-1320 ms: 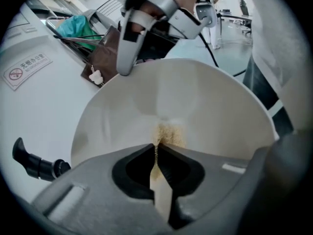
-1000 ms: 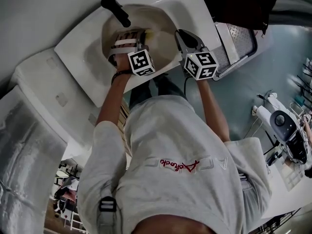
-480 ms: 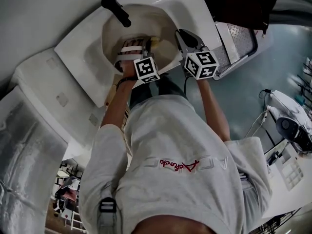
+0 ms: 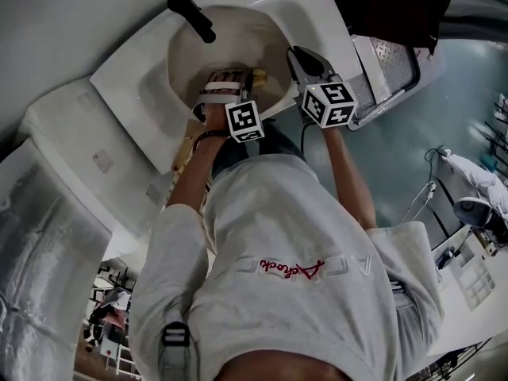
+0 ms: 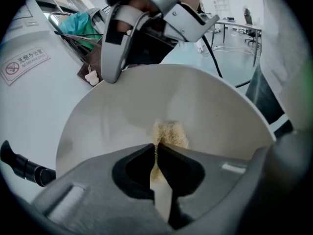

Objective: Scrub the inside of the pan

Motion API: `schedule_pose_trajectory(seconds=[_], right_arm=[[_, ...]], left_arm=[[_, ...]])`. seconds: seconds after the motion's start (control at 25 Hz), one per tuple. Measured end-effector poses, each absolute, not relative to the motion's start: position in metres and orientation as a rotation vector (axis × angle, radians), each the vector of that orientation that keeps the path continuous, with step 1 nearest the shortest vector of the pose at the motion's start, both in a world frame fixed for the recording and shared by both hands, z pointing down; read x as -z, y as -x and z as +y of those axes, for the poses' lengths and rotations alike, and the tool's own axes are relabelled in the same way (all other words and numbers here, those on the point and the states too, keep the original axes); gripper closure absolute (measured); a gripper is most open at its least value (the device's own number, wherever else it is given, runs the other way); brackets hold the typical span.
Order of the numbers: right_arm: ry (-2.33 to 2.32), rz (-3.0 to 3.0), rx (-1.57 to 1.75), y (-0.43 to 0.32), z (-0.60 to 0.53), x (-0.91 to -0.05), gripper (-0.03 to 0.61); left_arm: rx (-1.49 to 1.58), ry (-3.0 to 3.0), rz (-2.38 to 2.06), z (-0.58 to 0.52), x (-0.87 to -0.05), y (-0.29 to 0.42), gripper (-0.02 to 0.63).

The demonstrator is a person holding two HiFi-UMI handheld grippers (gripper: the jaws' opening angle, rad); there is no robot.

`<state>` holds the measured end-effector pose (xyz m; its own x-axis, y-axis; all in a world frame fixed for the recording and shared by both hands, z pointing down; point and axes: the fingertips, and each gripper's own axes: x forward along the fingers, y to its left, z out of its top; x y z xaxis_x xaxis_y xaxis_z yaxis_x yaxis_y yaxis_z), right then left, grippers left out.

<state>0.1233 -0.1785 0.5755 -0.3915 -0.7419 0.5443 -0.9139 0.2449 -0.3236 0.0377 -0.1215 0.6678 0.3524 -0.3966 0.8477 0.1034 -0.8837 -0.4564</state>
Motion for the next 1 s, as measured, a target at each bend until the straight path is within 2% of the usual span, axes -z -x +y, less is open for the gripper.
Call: schedule_pose_trajectory(seconds=[0.72,1.0], right_arm=[[-1.523,-2.249,-0.887,-0.123,-0.179,-0.576,0.536],[-1.519,-2.25,-0.896,-0.124,-0.178,-0.576,0.536]], left_arm=[[1.534,2.212,0.7,-0.228,-0.648,-0.025,0.595],[1.547,2.203,0.748,-0.237,-0.648,-0.028,0.595]])
